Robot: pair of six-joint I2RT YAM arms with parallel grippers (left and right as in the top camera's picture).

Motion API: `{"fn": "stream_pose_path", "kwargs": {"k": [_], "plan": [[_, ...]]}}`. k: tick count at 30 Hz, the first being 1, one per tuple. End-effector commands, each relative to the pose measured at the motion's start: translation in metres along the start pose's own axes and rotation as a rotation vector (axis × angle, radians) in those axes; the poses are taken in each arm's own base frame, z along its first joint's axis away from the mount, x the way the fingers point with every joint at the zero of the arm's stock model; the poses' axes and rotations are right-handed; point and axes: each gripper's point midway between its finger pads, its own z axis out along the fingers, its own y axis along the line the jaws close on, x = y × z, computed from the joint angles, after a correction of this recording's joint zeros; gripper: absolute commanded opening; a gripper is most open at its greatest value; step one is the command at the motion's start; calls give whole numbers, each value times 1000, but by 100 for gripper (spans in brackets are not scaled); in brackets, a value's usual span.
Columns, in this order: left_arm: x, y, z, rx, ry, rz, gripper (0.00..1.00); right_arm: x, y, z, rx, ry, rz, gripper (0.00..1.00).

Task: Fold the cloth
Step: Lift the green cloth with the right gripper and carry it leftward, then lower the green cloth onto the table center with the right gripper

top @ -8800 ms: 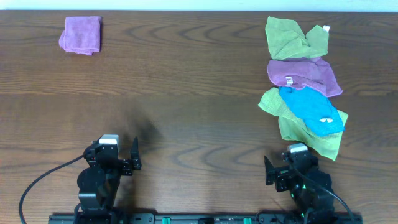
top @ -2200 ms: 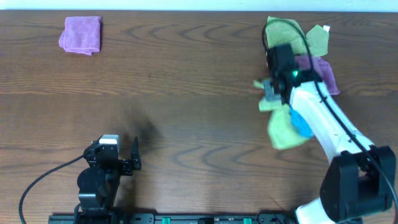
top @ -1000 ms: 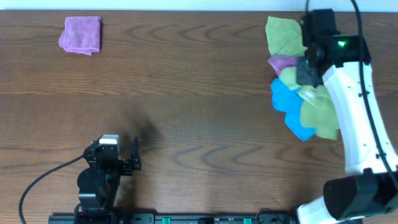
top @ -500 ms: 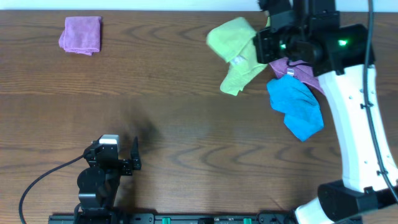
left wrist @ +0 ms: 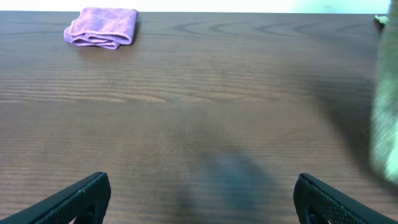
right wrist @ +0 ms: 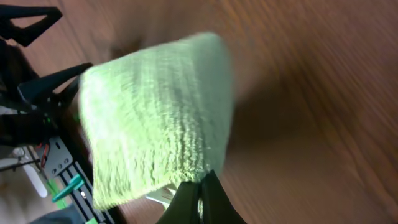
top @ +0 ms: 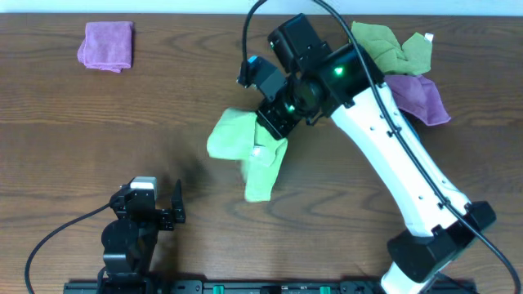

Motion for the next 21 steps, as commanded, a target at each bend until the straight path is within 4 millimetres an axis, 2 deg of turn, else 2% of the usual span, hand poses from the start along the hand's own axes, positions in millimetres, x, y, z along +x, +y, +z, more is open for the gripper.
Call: {"fn": "stream_pose_path", "kwargs": {"k": [1, 3, 4, 5, 6, 7, 8, 9, 10, 13, 18, 21], "plan": [[10, 1, 3, -4, 20, 5, 95, -5, 0, -9, 22, -31, -51, 1], [10, 1, 3, -4, 20, 5, 95, -13, -10, -6, 50, -56, -94, 2], [10, 1, 3, -4, 20, 5, 95, -22, -24, -1, 103, -80, -107, 2], [10, 1, 3, -4, 20, 5, 95, -34, -43, 5, 176, -114, -105, 10], [10, 1, 3, -4, 20, 5, 95, -54, -73, 12, 284, -175, -69, 20], [10, 1, 3, -4, 20, 5, 95, -67, -91, 14, 349, -219, -38, 38], [10, 1, 3, -4, 20, 5, 95, -84, -116, 17, 436, -283, 17, 66], [10, 1, 3, -4, 20, 5, 95, -91, -127, 18, 473, -313, 43, 92], [10, 1, 3, -4, 20, 5, 95, -94, -131, 21, 482, -324, 47, 99], [10, 1, 3, -4, 20, 5, 95, -82, -127, 30, 461, -264, 52, 99], [10, 1, 3, -4, 20, 5, 95, -34, -116, 51, 418, -50, 68, 99], [10, 1, 3, -4, 20, 5, 95, -6, -120, 75, 393, 85, 73, 88]]}}
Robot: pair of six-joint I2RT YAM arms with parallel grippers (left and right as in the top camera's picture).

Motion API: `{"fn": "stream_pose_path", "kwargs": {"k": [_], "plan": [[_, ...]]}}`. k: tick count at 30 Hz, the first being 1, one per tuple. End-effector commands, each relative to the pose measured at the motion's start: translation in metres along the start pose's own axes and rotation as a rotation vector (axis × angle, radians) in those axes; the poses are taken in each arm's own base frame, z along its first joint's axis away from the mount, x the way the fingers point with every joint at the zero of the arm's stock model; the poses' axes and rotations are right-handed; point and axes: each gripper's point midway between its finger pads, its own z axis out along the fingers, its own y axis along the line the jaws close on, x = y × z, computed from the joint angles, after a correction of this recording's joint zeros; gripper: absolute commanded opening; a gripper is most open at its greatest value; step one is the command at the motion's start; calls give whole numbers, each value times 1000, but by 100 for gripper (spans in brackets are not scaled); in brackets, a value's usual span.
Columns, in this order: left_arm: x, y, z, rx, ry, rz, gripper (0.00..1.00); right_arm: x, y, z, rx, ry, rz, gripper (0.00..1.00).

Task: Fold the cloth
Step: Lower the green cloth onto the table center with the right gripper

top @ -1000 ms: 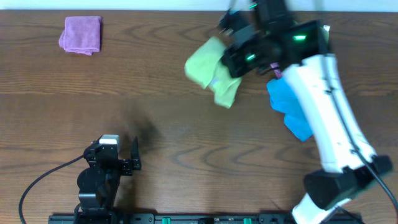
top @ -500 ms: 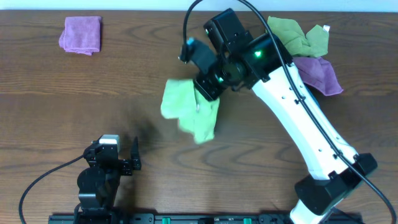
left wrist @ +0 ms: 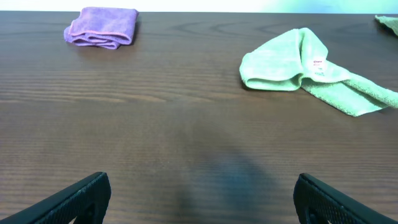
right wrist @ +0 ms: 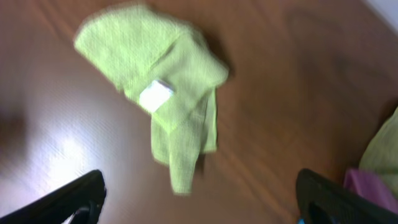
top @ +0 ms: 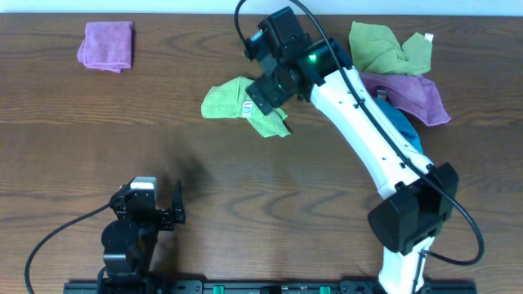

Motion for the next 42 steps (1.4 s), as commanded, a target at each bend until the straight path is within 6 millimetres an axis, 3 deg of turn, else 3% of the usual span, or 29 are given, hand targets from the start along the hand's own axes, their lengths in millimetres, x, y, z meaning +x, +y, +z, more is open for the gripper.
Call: {"fn": "stream_pose_path", "kwargs": {"k": [1, 4, 11, 15, 18, 23, 32, 33, 35, 37, 42], "plan": [[10, 1, 3, -4, 20, 5, 95, 20, 3, 25, 0, 110, -9, 84], [10, 1, 3, -4, 21, 5, 96, 37, 7, 46, -15, 195, -22, 77], [10, 1, 3, -4, 20, 5, 95, 60, 25, 91, -118, 303, -83, 74], [10, 1, 3, -4, 20, 5, 95, 55, 35, 102, -170, 281, -77, 71], [10, 1, 3, -4, 20, 5, 95, 39, 49, 105, -245, 205, -86, 69], [10, 1, 3, -4, 20, 5, 95, 22, 49, 120, -237, 135, -92, 70], [10, 1, 3, -4, 20, 5, 95, 30, 52, 151, -241, 160, -93, 58], [10, 1, 3, -4, 20, 5, 95, 30, 52, 153, -240, 159, -94, 51], [10, 1, 3, -4, 20, 5, 95, 28, 52, 153, -238, 154, -92, 15], [10, 1, 3, -4, 20, 5, 95, 27, 50, 154, -232, 146, -91, 1], [10, 1, 3, -4, 20, 5, 95, 21, 37, 152, -160, 143, -45, 1]]}}
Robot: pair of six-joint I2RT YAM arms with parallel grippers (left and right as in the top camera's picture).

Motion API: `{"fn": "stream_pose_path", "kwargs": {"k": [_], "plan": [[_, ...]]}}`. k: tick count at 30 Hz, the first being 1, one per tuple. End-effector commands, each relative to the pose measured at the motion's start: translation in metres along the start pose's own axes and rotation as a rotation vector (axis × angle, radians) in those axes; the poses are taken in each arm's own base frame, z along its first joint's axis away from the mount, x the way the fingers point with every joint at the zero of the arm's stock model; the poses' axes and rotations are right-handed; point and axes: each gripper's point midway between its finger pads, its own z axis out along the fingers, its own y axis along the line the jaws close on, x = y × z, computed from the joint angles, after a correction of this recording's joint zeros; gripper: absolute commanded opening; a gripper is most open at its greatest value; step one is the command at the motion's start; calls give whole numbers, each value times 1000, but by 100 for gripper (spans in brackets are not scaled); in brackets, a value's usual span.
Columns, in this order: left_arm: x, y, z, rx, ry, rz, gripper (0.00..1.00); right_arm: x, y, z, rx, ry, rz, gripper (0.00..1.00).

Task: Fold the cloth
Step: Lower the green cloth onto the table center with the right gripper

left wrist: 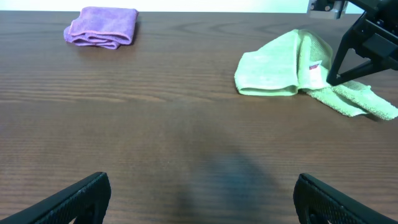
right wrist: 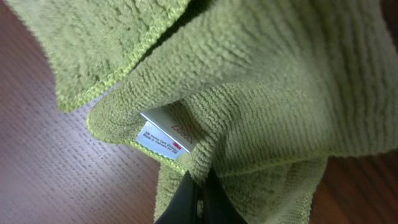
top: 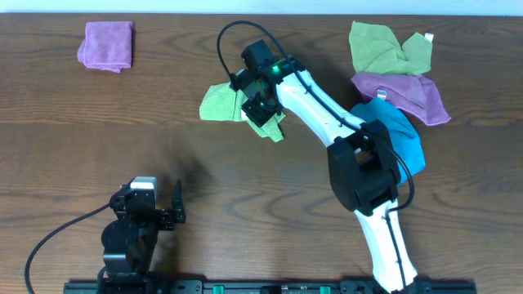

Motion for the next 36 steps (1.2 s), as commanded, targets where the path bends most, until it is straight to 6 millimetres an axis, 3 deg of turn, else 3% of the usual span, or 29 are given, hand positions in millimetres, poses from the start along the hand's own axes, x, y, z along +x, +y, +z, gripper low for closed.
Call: {"fn": "stream_pose_path", "kwargs": {"k": [1, 4, 7, 9, 15, 17, 20, 22, 24, 28, 29, 31, 33, 36], "plan": [[10, 1, 3, -4, 20, 4, 95, -9, -1, -12, 42, -15, 19, 1], [10, 1, 3, -4, 20, 5, 95, -27, -5, -40, 72, -69, 13, 1], [10, 1, 3, -4, 20, 5, 95, -45, -16, -80, 155, -137, 10, 1], [10, 1, 3, -4, 20, 4, 95, -55, -31, -107, 251, -179, 18, 1], [10, 1, 3, -4, 20, 5, 95, -71, -103, -186, 573, -305, 118, 1], [10, 1, 3, -4, 20, 4, 95, -72, -125, -205, 632, -344, 161, 1], [10, 1, 3, -4, 20, 4, 95, -74, -134, -218, 622, -382, 184, 1], [10, 1, 3, -4, 20, 5, 95, -74, -125, -216, 560, -381, 168, 1], [10, 1, 3, -4, 20, 5, 96, -71, -100, -202, 442, -345, 130, 1], [10, 1, 3, -4, 20, 4, 95, -45, -10, -170, 82, -196, 41, 1], [10, 1, 3, -4, 20, 4, 95, -35, 19, -165, -21, -145, 17, 5], [10, 1, 3, -4, 20, 5, 95, -13, 55, -161, -96, -42, -83, 13], [10, 1, 3, -4, 20, 5, 95, -1, 58, -159, -29, 25, -152, 28], [10, 1, 3, -4, 20, 4, 96, -6, 39, -159, 108, 25, -134, 74]]}}
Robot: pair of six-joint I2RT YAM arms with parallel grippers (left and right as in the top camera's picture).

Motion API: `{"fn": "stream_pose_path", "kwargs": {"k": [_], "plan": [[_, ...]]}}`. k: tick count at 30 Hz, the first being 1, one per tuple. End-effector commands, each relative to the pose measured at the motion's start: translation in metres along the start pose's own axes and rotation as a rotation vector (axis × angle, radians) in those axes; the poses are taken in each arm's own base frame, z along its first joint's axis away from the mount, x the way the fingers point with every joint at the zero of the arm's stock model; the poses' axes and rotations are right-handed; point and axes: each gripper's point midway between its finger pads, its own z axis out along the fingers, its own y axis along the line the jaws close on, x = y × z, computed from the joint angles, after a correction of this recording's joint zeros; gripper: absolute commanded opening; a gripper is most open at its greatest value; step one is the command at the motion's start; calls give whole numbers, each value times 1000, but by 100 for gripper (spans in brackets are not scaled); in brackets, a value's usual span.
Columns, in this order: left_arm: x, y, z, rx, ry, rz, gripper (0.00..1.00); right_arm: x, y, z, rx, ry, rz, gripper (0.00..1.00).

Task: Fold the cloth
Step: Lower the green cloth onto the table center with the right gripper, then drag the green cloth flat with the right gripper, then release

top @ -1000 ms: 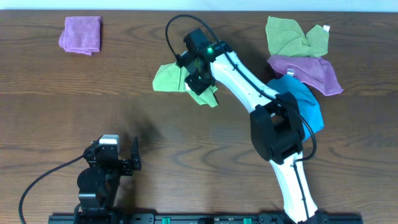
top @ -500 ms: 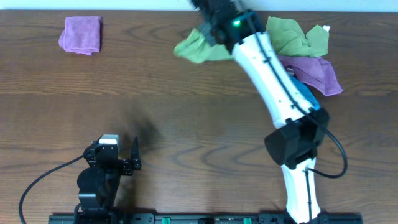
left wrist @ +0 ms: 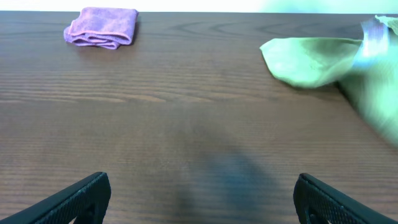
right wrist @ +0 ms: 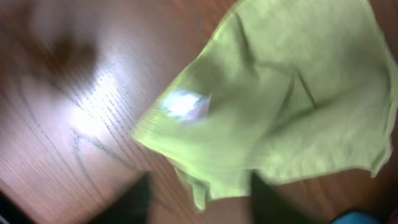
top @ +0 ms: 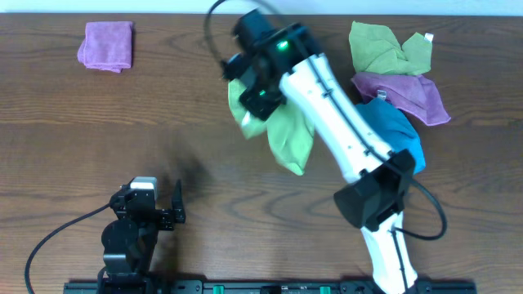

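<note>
The light green cloth point(top: 286, 135) lies half spread under my right arm in the overhead view, reaching from the arm's head down toward mid-table. It is blurred in the left wrist view as the green cloth point(left wrist: 311, 65) at the right. In the right wrist view the cloth point(right wrist: 280, 106) fills the upper right, its white label point(right wrist: 183, 102) showing. My right gripper point(right wrist: 202, 202) has its fingers apart, the cloth's lower edge just beyond them; whether it touches them is unclear. My left gripper point(left wrist: 199, 199) stands open near the table's front left, far from the cloth.
A folded purple cloth point(top: 108, 45) lies at the back left. At the back right is a pile: an olive green cloth point(top: 388, 45), a purple cloth point(top: 409, 94) and a blue cloth point(top: 392, 131). The right arm point(top: 343, 139) crosses the table's middle.
My right gripper was shut on the bunched green cloth by its label; now its fingers are apart, and the cloth is opened out wider and reaches further toward mid-table. The left arm has not moved.
My right gripper first held the green cloth hanging over mid-table. Then it was open above the cloth, which lay crumpled further back. Then it was shut on the cloth near the label. Now the cloth is spread wider and the fingers are apart.
</note>
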Motion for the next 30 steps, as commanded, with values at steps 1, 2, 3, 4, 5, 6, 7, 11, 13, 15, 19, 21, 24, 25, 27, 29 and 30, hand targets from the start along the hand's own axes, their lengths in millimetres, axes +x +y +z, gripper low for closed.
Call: {"fn": "stream_pose_path", "kwargs": {"k": [1, 2, 3, 4, 5, 6, 7, 11, 13, 15, 19, 21, 24, 25, 27, 29, 30], "plan": [[10, 1, 3, -4, 20, 5, 95, -4, -24, -12, 105, -30, 15, 78], [10, 1, 3, -4, 20, 5, 95, -5, -31, -10, 114, -42, 40, 81], [10, 1, 3, -4, 20, 5, 95, -5, -39, -8, 120, -49, 61, 82], [10, 1, 3, -4, 20, 5, 95, -5, -48, -3, 124, -52, 86, 81], [10, 1, 3, -4, 20, 5, 95, -4, -56, 2, 128, -56, 116, 81], [10, 1, 3, -4, 20, 5, 95, -3, -64, 10, 131, -58, 146, 78], [10, 1, 3, -4, 20, 5, 95, -1, -71, 17, 133, -59, 172, 71], [10, 1, 3, -4, 20, 5, 95, 22, -77, 57, 93, 22, 210, 7], [10, 1, 3, -4, 20, 5, 95, 38, -74, 75, 75, 83, 216, 2], [10, 1, 3, -4, 20, 5, 96, 51, -72, 90, 64, 123, 235, 1], [10, 1, 3, -4, 20, 5, 95, 63, -70, 109, 59, 149, 270, 1], [10, 1, 3, -4, 20, 5, 95, 71, -67, 112, 52, 176, 280, 2], [10, 1, 3, -4, 20, 5, 95, 88, -61, 112, 35, 242, 309, 1], [10, 1, 3, -4, 20, 5, 95, 91, -59, 110, 31, 257, 315, 2], [10, 1, 3, -4, 20, 5, 95, 90, -58, 97, 37, 241, 323, 2], [10, 1, 3, -4, 20, 5, 95, 79, -60, 77, 56, 173, 321, 2], [10, 1, 3, -4, 20, 5, 96, 74, -62, 65, 67, 137, 319, 1]]}}
